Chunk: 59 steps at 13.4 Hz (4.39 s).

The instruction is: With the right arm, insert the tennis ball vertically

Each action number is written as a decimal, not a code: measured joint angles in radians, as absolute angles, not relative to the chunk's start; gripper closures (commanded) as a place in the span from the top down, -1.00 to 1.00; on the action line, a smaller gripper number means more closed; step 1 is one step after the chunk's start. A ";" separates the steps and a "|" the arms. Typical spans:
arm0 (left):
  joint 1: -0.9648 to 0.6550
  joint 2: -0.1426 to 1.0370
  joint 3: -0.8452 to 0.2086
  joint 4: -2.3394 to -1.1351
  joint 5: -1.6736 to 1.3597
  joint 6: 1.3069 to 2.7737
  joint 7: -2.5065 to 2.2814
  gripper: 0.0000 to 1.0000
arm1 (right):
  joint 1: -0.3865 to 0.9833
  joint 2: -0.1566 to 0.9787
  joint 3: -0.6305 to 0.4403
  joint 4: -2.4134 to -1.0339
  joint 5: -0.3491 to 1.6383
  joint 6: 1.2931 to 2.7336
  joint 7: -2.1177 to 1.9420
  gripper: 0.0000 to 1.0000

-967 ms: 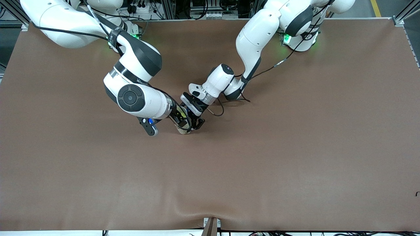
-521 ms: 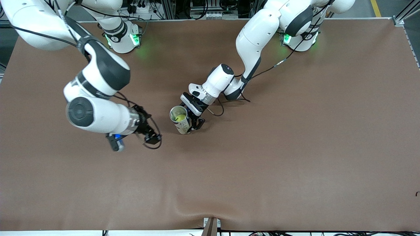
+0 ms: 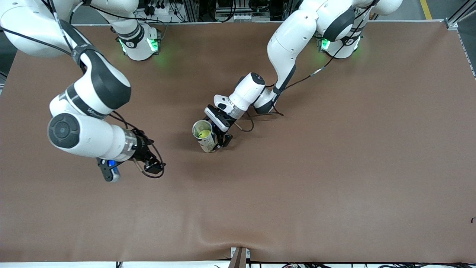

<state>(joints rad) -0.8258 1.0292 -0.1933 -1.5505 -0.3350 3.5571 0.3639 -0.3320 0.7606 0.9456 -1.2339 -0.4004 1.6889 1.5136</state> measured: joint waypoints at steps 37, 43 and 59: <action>-0.787 0.699 -0.208 -2.102 -0.518 3.554 0.264 1.00 | -0.028 -0.001 0.012 -1.602 0.017 1.525 0.132 1.00; -0.788 0.667 -0.219 -2.101 -0.757 3.495 0.261 1.00 | -0.027 0.036 0.047 -1.454 -0.031 1.404 0.132 1.00; -0.558 0.582 -0.206 -1.971 -0.997 3.301 0.248 1.00 | -0.043 0.000 0.046 -1.500 -0.004 1.442 0.087 1.00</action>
<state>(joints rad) -0.5579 0.5819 -0.2056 -1.9709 -0.9972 3.3006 0.2480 -0.0433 0.0005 0.0459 -1.4999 -0.0039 1.4423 0.0874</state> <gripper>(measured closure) 0.000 0.000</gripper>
